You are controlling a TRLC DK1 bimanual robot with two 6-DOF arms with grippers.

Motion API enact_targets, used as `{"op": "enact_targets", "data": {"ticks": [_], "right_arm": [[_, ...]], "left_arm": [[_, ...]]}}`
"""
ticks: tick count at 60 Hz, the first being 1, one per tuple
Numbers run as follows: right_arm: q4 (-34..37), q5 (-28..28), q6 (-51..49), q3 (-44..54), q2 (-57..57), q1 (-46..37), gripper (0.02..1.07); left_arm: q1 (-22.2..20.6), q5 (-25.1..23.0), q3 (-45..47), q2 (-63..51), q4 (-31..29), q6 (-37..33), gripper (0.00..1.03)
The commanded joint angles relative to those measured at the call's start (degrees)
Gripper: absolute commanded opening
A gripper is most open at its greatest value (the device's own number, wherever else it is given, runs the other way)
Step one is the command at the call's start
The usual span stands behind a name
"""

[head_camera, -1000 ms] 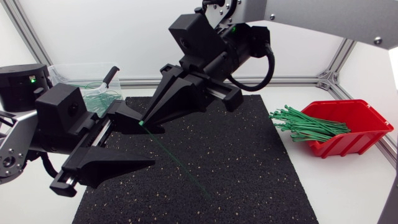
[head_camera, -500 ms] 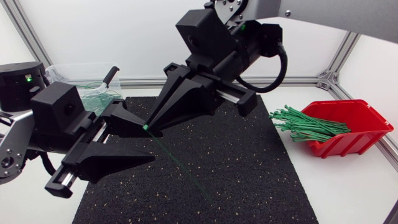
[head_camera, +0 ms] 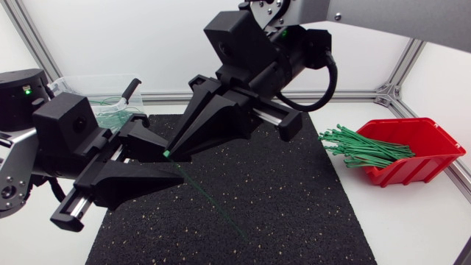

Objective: Take a green cable tie from the red box, thread the tail through the head to close it, then place it in the transparent bin on the left.

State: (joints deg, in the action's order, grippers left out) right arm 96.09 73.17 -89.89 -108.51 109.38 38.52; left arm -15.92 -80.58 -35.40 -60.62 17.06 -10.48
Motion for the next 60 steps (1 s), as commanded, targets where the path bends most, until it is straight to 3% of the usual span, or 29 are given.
{"op": "enact_targets", "data": {"ticks": [1, 7, 19, 27, 44, 60], "right_arm": [[9.6, 0.5, -1.9, 1.6, 0.4, 0.1, 0.16], [9.6, 0.5, -2.2, 2.0, 0.5, 0.0, 0.16], [9.5, 0.5, -2.6, 2.2, 0.6, -0.1, 0.16], [9.5, 0.5, -2.5, 1.7, 0.6, -0.2, 0.16], [9.5, 0.5, -1.8, 0.2, 1.4, -1.6, 0.17], [9.3, 0.2, -0.1, -3.0, 2.8, -3.8, 0.55]], "left_arm": [[0.0, -0.9, -0.5, 0.2, 1.3, 1.3, 0.33], [-0.1, -0.9, -0.3, 0.2, 2.2, 1.8, 0.25], [0.0, -0.9, -0.1, 0.1, 2.8, 2.7, 0.18], [0.3, -0.8, 0.0, 0.1, 3.9, 4.0, 0.07], [1.0, -0.8, 0.1, 0.0, 4.1, 4.4, 0.04], [1.7, -0.5, -0.2, -1.0, 4.7, 5.7, 0.04]]}}
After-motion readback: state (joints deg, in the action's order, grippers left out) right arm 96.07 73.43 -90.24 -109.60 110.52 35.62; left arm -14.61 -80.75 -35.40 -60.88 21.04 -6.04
